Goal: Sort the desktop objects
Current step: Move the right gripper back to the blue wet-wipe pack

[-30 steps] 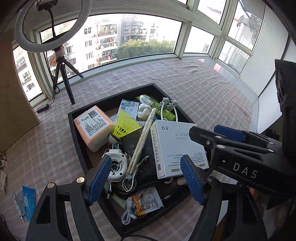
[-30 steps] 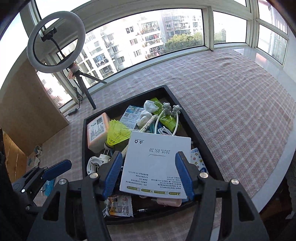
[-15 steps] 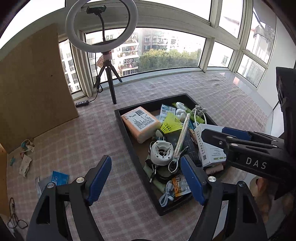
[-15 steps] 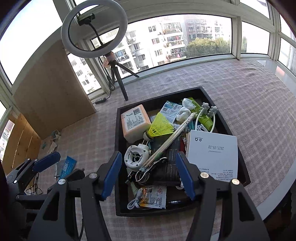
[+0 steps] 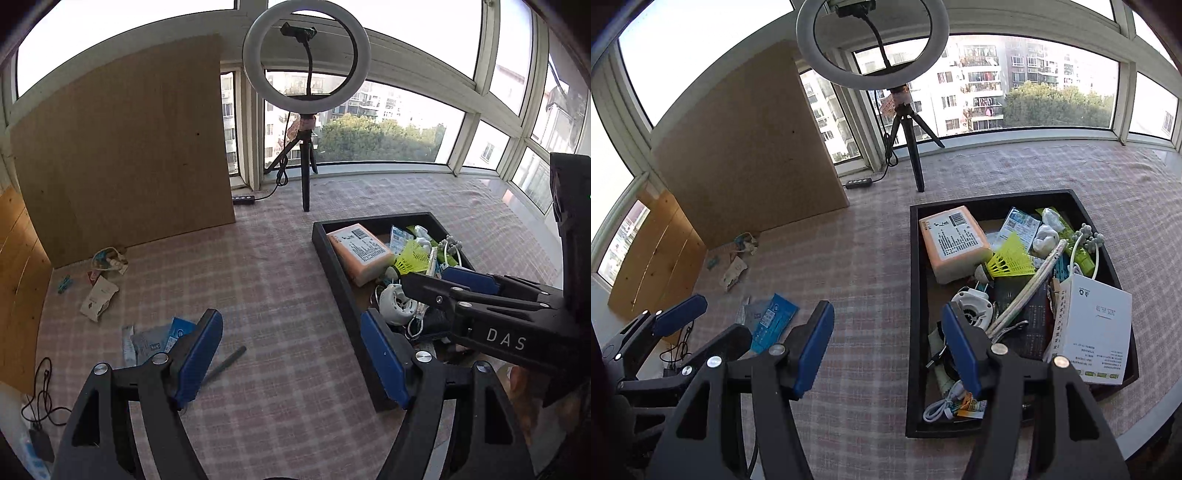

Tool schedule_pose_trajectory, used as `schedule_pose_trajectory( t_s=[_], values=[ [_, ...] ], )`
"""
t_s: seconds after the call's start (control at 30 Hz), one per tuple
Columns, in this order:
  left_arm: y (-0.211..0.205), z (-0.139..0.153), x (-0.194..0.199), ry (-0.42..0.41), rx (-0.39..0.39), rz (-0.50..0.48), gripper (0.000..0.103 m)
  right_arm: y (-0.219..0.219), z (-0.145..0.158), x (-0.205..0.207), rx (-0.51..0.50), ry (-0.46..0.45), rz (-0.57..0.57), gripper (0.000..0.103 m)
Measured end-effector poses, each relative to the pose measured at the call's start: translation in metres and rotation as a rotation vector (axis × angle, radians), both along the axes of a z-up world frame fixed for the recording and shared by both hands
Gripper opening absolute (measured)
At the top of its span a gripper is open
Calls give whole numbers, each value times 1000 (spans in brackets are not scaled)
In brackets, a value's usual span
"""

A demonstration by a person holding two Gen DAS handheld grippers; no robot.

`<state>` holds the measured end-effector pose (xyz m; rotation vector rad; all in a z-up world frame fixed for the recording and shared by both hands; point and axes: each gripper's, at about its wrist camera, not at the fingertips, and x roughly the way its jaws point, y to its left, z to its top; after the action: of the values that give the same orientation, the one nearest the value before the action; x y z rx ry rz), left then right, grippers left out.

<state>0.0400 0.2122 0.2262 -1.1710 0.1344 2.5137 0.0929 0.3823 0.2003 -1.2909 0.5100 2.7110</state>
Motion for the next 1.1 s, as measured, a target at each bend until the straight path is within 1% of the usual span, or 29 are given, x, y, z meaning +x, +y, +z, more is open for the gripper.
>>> schedule_pose_trajectory(
  t_s=[0.13,0.3,0.5,0.67,0.87,1.0,1.1],
  values=[
    [-35,1,-1,20,-21,73,76,-32,5,-14,22,10,54,60],
    [-82,-1,-5,18,-27,161,76,-78,7,-34,42,19,132,60],
    [-142,-7,-8,15,-47,280,76,-136,-2,-58,79,17,205,60],
    [-186,-13,-12,13,-69,360,78,-180,-9,-74,144,20,255,60],
    [-224,-24,-25,-7,-69,412,78,-213,-23,-96,157,-4,306,60],
    [-242,-34,-41,-27,-70,421,78,-223,-36,-111,158,-36,318,60],
    [-256,-47,-62,-62,-66,424,78,-225,-49,-124,149,-70,322,60]
  ],
)
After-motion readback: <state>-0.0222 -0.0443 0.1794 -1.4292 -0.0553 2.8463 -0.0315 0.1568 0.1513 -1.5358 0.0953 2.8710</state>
